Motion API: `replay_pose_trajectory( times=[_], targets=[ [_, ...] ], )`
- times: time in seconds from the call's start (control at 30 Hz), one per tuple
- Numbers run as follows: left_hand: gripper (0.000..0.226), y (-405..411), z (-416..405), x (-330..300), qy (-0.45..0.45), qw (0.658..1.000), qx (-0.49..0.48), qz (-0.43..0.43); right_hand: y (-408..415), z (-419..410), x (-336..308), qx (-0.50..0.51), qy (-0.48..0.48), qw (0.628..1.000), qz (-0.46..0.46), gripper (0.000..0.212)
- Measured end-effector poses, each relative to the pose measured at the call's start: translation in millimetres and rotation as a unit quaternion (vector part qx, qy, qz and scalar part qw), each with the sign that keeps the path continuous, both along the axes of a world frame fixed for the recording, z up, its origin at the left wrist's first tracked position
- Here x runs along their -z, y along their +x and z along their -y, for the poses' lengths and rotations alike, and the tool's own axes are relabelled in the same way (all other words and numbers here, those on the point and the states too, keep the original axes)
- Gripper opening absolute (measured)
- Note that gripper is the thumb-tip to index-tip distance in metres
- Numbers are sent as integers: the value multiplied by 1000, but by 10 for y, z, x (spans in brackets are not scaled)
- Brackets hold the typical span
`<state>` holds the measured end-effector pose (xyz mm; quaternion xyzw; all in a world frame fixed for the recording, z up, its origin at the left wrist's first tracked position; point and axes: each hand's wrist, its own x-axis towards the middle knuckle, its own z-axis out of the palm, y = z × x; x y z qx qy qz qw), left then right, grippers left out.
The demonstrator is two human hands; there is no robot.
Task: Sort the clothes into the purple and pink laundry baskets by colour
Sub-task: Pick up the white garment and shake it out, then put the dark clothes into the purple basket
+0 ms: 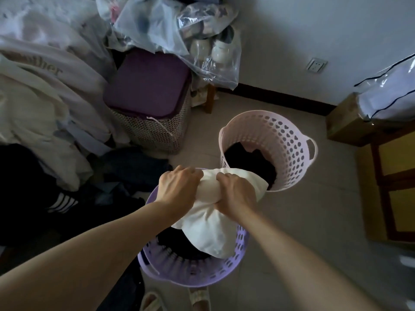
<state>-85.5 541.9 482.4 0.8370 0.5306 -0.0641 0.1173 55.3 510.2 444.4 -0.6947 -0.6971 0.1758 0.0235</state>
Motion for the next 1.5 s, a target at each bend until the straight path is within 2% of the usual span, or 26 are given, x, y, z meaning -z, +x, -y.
replay_pose_trajectory(
  times=[0.2,0.3,0.43,0.6,0.83,1.07,1.23,1.5],
  targets=[
    [25,-168,139,506,-60,998,-30,-8,-136,104,435,-18,-46,999,-5,29],
    [37,-274,243,870,-119,991,-56,-23,-191,164,674,-36,-103,994,9,33],
    [61,-387,402,1170,-216,972,-79,-52,-257,308,963,-42,-166,985,-22,42],
    [79,-458,586,1285,-249,961,-106,-48,-389,424,1088,-60,-212,975,-35,45],
    [74,-550,684,1200,-244,958,-151,-24,-570,337,972,-82,-210,974,-22,44],
    [54,-846,769,1092,-229,949,-218,12,-893,235,812,-134,-229,964,-12,42],
    [45,-1301,928,1052,-235,932,-274,31,-1357,263,769,-184,-235,954,13,40],
    [49,-2267,1456,1209,-249,884,-388,85,-2408,511,867,-277,-240,929,48,40]
  ],
)
